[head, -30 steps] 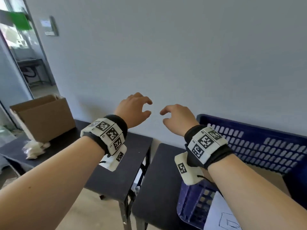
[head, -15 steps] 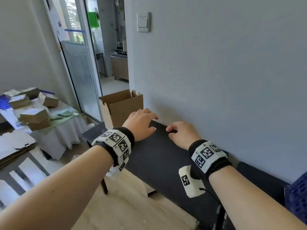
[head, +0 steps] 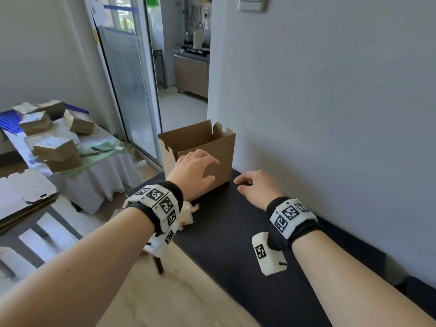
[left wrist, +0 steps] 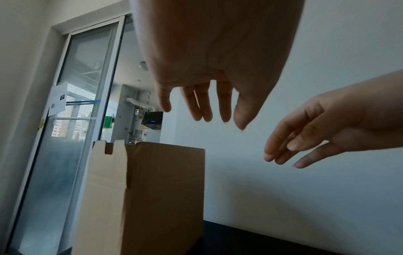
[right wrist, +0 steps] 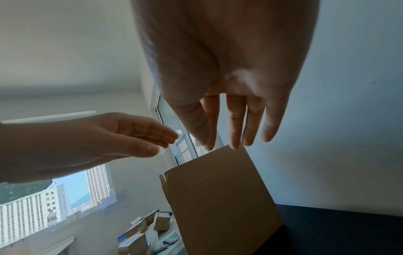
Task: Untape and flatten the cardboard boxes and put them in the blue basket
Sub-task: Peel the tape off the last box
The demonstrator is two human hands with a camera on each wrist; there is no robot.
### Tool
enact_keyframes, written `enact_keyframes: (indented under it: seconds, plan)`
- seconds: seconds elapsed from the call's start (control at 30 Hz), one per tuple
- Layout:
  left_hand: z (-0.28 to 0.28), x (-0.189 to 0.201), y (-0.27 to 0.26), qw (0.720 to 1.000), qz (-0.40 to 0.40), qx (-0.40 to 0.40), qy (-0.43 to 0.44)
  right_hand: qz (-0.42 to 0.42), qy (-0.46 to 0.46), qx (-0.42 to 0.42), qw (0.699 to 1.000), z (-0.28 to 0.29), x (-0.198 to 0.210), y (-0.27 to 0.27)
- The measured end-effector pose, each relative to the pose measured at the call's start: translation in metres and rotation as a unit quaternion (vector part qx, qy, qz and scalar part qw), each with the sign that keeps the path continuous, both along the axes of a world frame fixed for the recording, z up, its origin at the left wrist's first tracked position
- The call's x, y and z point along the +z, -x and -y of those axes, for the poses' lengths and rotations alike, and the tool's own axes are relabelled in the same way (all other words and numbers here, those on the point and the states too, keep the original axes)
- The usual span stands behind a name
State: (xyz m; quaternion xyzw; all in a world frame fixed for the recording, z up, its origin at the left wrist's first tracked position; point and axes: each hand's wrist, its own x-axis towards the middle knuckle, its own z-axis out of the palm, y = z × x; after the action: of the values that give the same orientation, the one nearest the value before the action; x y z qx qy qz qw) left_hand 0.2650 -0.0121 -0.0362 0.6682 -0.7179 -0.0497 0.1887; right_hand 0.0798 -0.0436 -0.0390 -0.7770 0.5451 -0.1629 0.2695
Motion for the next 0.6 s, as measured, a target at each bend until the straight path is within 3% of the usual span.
enact_keyframes:
  seconds: [0.3, 0.6]
  plan:
    - [0.066, -0.002, -0.083, 0.996, -0.022, 0.076, 0.034, 0.044, 0.007, 0.007, 0.999, 0.082, 0.0, -0.085]
    - [0.114, -0.016, -0.142, 0.99, 0.065, -0.019, -0.125, 0.035, 0.004, -0.049, 0.998, 0.112, -0.016, -0.128]
